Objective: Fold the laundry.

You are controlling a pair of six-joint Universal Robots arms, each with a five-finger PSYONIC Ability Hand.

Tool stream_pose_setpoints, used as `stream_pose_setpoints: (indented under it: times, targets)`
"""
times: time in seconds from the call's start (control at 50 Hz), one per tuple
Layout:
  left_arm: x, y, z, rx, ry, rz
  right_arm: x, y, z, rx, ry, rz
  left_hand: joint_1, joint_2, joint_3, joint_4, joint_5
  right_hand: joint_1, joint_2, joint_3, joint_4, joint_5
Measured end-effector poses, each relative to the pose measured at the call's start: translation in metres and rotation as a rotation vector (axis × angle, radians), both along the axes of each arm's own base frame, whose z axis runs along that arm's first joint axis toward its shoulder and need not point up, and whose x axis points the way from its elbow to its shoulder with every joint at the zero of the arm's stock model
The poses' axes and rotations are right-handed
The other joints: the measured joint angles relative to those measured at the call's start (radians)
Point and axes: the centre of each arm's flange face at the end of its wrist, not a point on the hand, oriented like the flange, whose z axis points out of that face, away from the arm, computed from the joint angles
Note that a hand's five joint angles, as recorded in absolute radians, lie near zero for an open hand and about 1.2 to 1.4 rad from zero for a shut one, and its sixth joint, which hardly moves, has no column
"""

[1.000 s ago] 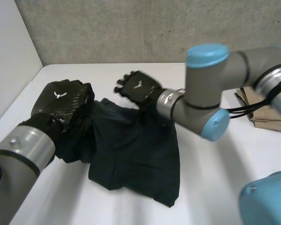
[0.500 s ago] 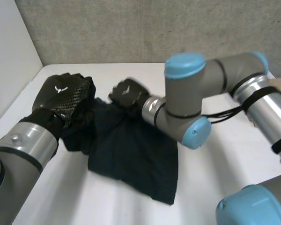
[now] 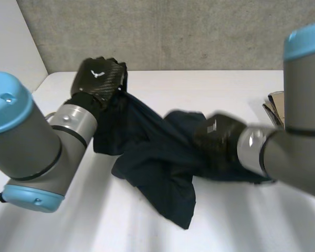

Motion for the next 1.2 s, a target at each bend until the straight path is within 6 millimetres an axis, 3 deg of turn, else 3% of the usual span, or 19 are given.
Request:
stream_pose_setpoints:
  times: [0.02,0.06,0.1,0.14,0.18,0.2,0.36,0.54,0.72,0.98,1.06,1.08,1.1,1.14,1.2]
  targets:
    - [-0.004,0.001,-0.006,0.015,-0.011,-0.012,-0.005,0.015,-0.011,0.075,0.035,0.015,-0.032,-0.004,-0.004,-0.003,0.000,0.000,0.000,0.000,0.000,0.002]
    - [-0.007,0.002,-0.010,0.025,-0.018,-0.018,-0.006,0.020,-0.015,0.103,0.042,0.019,-0.042,-0.005,-0.005,-0.005,0.000,0.000,0.000,0.000,0.000,0.002]
    - [-0.010,0.006,-0.020,0.054,-0.040,-0.032,-0.008,0.033,-0.025,0.189,0.041,0.022,-0.055,-0.013,-0.013,-0.012,-0.001,-0.103,-0.217,-0.207,-0.206,-0.174]
    - [-0.011,0.011,-0.029,0.086,-0.065,-0.042,-0.007,0.036,-0.028,0.223,0.016,0.015,-0.062,-0.022,-0.021,-0.020,-0.019,-0.103,-0.217,-0.207,-0.206,-0.174]
    - [-0.010,0.015,-0.033,0.103,-0.080,-0.047,-0.005,0.034,-0.027,0.223,-0.002,0.007,-0.082,-0.040,-0.040,-0.039,-0.089,-0.103,-0.217,-0.207,-0.206,-0.174]
    - [-0.009,0.019,-0.038,0.122,-0.097,-0.050,-0.004,0.030,-0.024,0.213,-0.022,-0.001,-0.085,-0.043,-0.043,-0.040,-0.096,-0.507,-0.644,-0.657,-0.652,-0.634]
    - [0.005,0.041,-0.049,0.160,-0.191,-0.056,-0.007,-0.005,0.006,0.095,-0.104,-0.066,-0.086,-0.051,-0.047,-0.046,-0.102,-0.515,-0.655,-0.670,-0.669,-0.657]
    - [0.021,0.062,-0.042,0.106,-0.268,-0.050,-0.010,-0.017,0.029,0.036,-0.123,-0.070,-0.099,-0.060,-0.053,-0.054,-0.114,-0.523,-0.658,-0.680,-0.679,-0.666]
    - [0.029,0.072,-0.042,0.079,-0.311,-0.046,0.000,-0.033,0.018,0.019,-0.102,-0.058,-0.098,-0.058,-0.053,-0.053,-0.114,-0.732,-0.905,-0.930,-0.916,-0.907]
    - [0.025,0.061,-0.054,0.090,-0.320,-0.040,0.018,-0.058,-0.043,0.153,-0.135,-0.121,-0.094,-0.054,-0.052,-0.052,-0.113,-0.694,-0.848,-0.863,-0.859,-0.838]
    - [0.023,0.057,-0.056,0.084,-0.316,-0.038,0.020,-0.062,-0.050,0.154,-0.158,-0.134,-0.093,-0.049,-0.050,-0.051,-0.111,-0.645,-0.788,-0.799,-0.802,-0.790]
    - [0.022,0.056,-0.056,0.083,-0.315,-0.038,0.020,-0.063,-0.052,0.155,-0.162,-0.136,-0.090,-0.047,-0.046,-0.049,-0.110,-0.605,-0.743,-0.760,-0.759,-0.752]
    - [0.017,0.047,-0.059,0.066,-0.303,-0.034,0.023,-0.068,-0.061,0.156,-0.186,-0.148,-0.087,-0.040,-0.040,-0.041,-0.108,-0.446,-0.556,-0.575,-0.575,-0.579]
    - [0.014,0.043,-0.059,0.057,-0.297,-0.032,0.025,-0.072,-0.070,0.157,-0.209,-0.158,-0.085,-0.038,-0.037,-0.039,-0.107,-0.407,-0.519,-0.537,-0.537,-0.545]
    - [0.010,0.036,-0.060,0.046,-0.289,-0.030,0.028,-0.076,-0.076,0.152,-0.225,-0.163,-0.038,0.013,0.014,0.014,-0.058,-0.070,-0.095,-0.110,-0.118,-0.137]
